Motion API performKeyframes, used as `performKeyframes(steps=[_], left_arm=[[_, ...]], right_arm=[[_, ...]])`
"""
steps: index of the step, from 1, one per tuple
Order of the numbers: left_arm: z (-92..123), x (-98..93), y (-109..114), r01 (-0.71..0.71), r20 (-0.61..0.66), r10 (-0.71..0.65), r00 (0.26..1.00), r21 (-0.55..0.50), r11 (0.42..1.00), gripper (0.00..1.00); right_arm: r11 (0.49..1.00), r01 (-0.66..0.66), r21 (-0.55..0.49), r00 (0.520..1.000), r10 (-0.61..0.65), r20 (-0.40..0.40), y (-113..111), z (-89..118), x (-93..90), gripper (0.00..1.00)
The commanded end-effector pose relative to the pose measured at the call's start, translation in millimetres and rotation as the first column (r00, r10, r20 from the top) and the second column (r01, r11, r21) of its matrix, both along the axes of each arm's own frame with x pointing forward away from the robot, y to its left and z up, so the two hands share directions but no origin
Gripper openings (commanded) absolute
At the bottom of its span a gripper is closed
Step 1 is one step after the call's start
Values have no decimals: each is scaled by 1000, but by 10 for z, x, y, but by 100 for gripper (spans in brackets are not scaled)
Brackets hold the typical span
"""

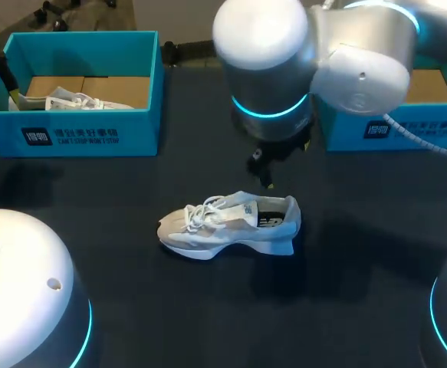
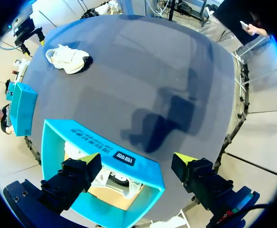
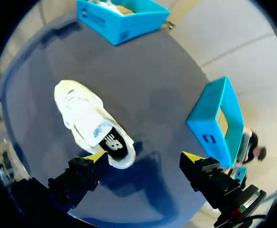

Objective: Take the shoe out of the shoebox, open the shoe tongue, remove and reinsert the insole, then place the shoe into the shoebox

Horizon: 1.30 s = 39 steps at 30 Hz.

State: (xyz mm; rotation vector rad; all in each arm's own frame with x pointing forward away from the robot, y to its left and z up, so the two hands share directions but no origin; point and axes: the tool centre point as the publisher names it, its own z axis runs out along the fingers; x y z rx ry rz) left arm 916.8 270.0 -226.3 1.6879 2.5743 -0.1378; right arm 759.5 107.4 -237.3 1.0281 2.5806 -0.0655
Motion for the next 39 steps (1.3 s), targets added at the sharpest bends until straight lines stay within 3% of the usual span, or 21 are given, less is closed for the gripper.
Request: performKeyframes(steps=[1,8,12,17,20,25,39], left_arm=[[-5,-15,-4,0,4,0,1000,1,1000,100],[-5,-15,-4,0,4,0,1000,1,1000,100],[-5,-15,-4,0,4,0,1000,1,1000,100],[-5,-15,-4,0,4,0,1000,1,1000,100],[-5,-15,-4,0,4,0,1000,1,1000,100],[-5,-15,-4,0,4,0,1000,1,1000,100],[-5,-15,-4,0,4,0,1000,1,1000,100]], right_arm=[[956,-273,107,961,277,-15,-189,115,12,100],[878,-464,118,881,471,-42,-233,201,80,100],[803,-572,165,811,584,-31,-249,250,64,100],[688,-681,250,714,700,20,-269,283,24,100],[633,-704,323,687,722,83,-290,301,18,100],[581,-694,426,697,691,193,-390,353,71,100],[590,-680,436,712,675,196,-405,352,88,100]])
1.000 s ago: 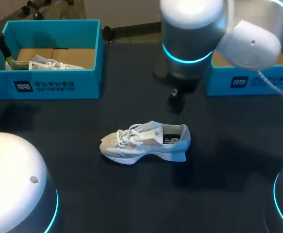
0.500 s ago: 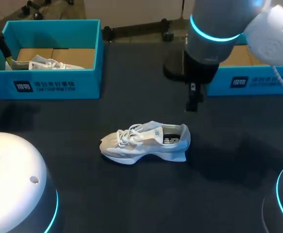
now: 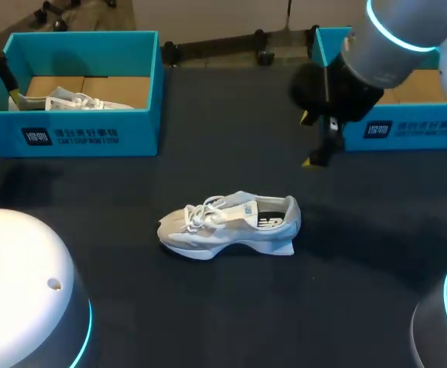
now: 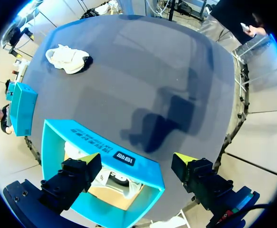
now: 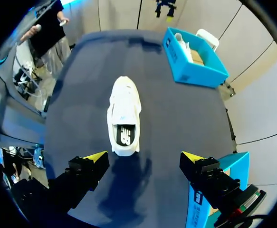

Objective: Take the shoe out of the shoebox, open the shoe tongue, remove and reinsert the insole, then place the shoe into the shoebox

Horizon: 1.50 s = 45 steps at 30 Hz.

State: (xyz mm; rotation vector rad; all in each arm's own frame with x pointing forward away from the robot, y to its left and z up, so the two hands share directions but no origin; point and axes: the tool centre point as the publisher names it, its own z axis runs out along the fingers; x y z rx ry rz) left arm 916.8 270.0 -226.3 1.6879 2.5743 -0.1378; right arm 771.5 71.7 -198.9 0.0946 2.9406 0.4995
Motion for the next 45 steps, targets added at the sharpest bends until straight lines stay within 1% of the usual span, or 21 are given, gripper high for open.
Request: performKeyframes(steps=[1,8,9,11,12,14,15,17,20,22,23,24,26,28,31,45], left_arm=[[-5,-15,-3,0,4,0,1000,1,1000,100],[-5,-15,-3,0,4,0,1000,1,1000,100],[-5,-15,-3,0,4,0,1000,1,1000,100],[-5,-15,-3,0,4,0,1000,1,1000,100],[-5,-15,-3,0,4,0,1000,1,1000,100],[-5,-15,-3,0,4,0,1000,1,1000,100],[-5,-15,-3,0,4,0,1000,1,1000,100],[-5,-15,-3,0,4,0,1000,1,1000,100],[-5,-15,-3,0,4,0,1000,1,1000,100],[-5,-15,-3,0,4,0,1000,1,1000,100],[-5,-15,-3,0,4,0,1000,1,1000,100],[-5,-15,-3,0,4,0,1000,1,1000,100],[-5,-15,-3,0,4,0,1000,1,1000,100],[-5,-15,-3,0,4,0,1000,1,1000,100],[-5,-15,-3,0,4,0,1000,1,1000,100],[-5,-15,-3,0,4,0,1000,1,1000,100]], right_arm=[[976,-34,217,999,29,29,-48,-32,-32,100],[976,-34,217,999,29,29,-48,-32,-32,100],[976,-40,212,999,37,22,-66,-65,-46,100],[969,-55,243,998,46,40,-92,-103,-65,100],[969,-60,238,998,53,39,-104,-120,-73,100],[963,-89,256,995,75,62,-134,-184,-98,100],[964,-86,253,996,73,60,-151,-210,-107,100],[952,-95,290,994,77,73,-184,-284,-142,100],[948,-101,303,994,81,78,-216,-360,-182,100],[942,-90,324,995,71,70,-241,-445,-229,100],[940,-82,331,996,66,58,-259,-473,-246,100],[933,-78,352,996,58,67,-273,-496,-261,100],[934,-71,351,997,56,54,-305,-552,-290,100],[923,-62,379,998,45,53,-317,-589,-312,100],[913,-63,404,997,44,58,-327,-627,-338,100],[879,-40,475,999,36,17,-494,-1006,-441,100]])
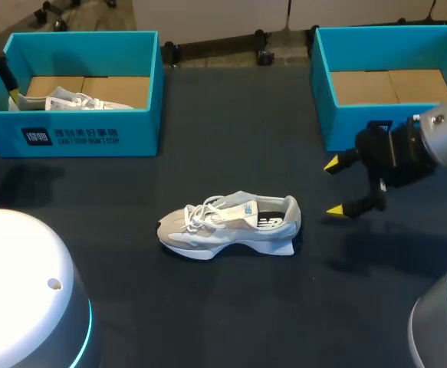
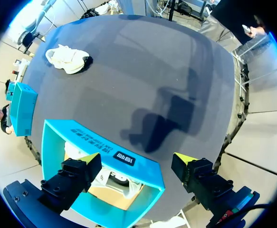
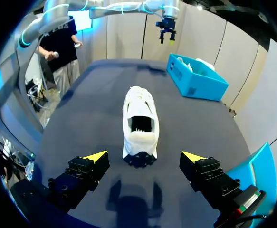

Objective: Take the shoe out of the shoebox, open the shoe tongue, remove and reinsert the insole, then place the shoe into the shoebox

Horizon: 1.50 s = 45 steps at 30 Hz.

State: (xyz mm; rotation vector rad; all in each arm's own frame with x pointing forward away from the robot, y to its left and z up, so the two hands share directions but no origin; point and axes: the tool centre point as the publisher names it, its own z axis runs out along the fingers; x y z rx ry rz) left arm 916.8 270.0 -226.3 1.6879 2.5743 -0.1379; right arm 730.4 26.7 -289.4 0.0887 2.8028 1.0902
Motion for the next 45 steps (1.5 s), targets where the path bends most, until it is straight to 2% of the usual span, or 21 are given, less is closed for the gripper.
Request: performKeyframes(steps=[1,11,16,27,45], left_arm=[[-5,-15,-4,0,4,0,1000,1,1000,100],[-5,-15,-4,0,4,0,1000,1,1000,100],[-5,-15,-4,0,4,0,1000,1,1000,100],[-5,-15,-4,0,4,0,1000,1,1000,100],[-5,-15,-4,0,4,0,1000,1,1000,100]], right_arm=[[996,-2,95,1000,1,9,-48,-123,-36,100],[990,4,138,1000,-5,7,-111,-322,-42,100],[984,-67,166,998,63,27,-119,-400,-48,100],[976,-118,185,993,121,-2,-114,-638,-81,100],[973,-3,233,1000,0,10,-169,-1001,-20,100]])
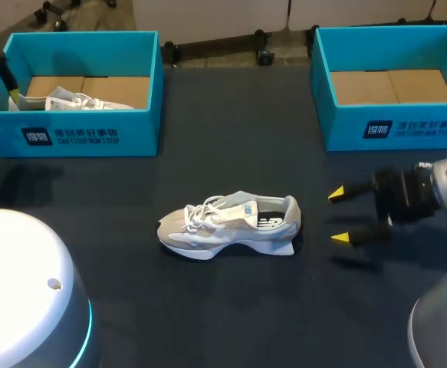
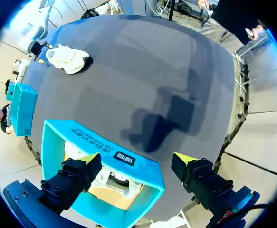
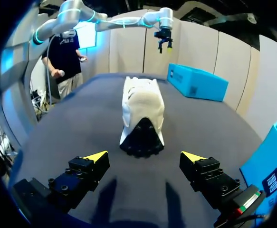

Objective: Take the shoe out of the shoebox, open the shoe tongue, remove and reinsert the insole, then place the shoe into the shoebox

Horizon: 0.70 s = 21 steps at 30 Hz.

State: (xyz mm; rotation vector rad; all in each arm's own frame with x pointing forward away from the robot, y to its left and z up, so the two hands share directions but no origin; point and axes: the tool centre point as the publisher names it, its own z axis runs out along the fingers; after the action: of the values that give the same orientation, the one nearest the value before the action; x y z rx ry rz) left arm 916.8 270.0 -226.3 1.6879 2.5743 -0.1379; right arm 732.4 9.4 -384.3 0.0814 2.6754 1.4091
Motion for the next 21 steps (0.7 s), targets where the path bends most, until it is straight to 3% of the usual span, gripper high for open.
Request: performKeyframes(steps=[1,4,21], left_arm=[[-5,-15,-4,0,4,0,1000,1,1000,100],[-5,-15,-4,0,4,0,1000,1,1000,100],[-5,-15,-4,0,4,0,1000,1,1000,100]], right_arm=[[1000,22,9,1000,-22,8,2,-55,-39,100],[999,36,17,999,-36,38,-47,-59,-13,100],[999,36,17,999,-36,38,-47,-59,-13,100]])
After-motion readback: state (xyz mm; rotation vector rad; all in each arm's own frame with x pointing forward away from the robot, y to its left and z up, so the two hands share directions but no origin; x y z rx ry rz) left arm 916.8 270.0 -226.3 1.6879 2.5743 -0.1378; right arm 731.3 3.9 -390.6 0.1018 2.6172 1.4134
